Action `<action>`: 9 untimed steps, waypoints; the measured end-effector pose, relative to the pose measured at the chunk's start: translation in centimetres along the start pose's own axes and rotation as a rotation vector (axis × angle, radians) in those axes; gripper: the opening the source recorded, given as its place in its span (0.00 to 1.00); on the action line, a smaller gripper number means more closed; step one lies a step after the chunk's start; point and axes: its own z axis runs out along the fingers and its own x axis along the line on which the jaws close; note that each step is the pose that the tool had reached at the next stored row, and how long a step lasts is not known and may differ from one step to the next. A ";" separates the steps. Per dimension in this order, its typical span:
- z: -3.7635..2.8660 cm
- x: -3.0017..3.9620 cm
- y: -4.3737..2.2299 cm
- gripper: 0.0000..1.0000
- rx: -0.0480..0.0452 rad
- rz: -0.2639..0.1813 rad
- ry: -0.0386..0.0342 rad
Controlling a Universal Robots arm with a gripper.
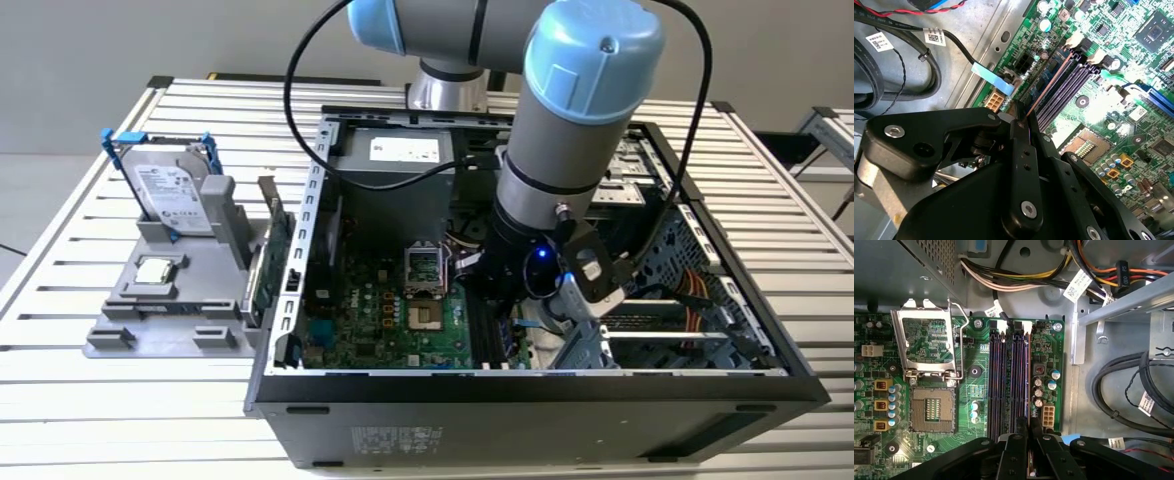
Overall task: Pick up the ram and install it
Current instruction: 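Insert the ram into the slot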
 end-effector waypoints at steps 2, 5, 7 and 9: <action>0.00 0.00 0.01 0.00 0.0025 0.000 0.0000; -0.01 0.00 0.05 0.00 0.0077 0.000 0.0001; -0.01 0.00 0.13 0.00 0.0090 0.000 0.0002; -0.06 0.01 0.33 0.00 0.0113 0.000 0.0004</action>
